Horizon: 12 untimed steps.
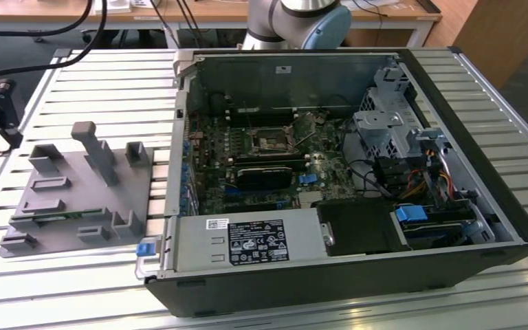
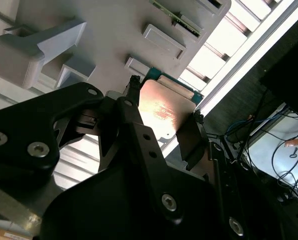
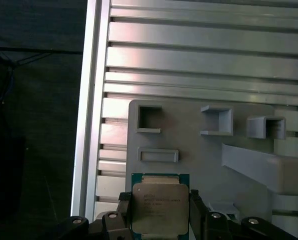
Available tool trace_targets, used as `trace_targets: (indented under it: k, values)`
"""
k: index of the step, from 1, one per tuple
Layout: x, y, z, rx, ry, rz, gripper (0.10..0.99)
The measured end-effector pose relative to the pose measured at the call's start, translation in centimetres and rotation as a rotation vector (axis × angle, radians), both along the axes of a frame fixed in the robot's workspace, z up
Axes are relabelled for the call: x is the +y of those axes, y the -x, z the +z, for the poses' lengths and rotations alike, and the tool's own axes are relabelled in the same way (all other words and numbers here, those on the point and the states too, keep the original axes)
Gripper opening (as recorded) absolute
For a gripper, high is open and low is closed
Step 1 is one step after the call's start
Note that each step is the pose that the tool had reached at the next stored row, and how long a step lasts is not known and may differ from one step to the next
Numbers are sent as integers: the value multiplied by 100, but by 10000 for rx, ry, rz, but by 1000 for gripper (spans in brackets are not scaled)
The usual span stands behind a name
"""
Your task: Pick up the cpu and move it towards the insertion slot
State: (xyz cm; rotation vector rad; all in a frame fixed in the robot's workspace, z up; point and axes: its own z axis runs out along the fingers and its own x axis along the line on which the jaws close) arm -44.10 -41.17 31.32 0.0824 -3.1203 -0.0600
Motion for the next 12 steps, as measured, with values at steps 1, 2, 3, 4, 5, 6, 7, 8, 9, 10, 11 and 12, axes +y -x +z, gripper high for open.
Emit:
trace_targets:
  k: [1,2,3,4,5,6,7,8,9,10,11,12]
  values:
    - [0,0,8,1,0,0,541]
    - [0,0,17,-1,-1,0,541]
    - [0,0,25,0,-1,0,541]
    - [0,0,32,0,-1,0,541]
    - [0,0,40,0,-1,0,541]
    - [0,0,50,0,0,1,541]
    - [0,0,61,0,0,1,541]
    - [0,0,70,1,1,1,541]
    - [0,0,78,0,0,1,541]
    - [0,0,87,1,0,0,541]
    - [0,0,96,1,0,0,541]
    - [0,0,104,0,0,0,541]
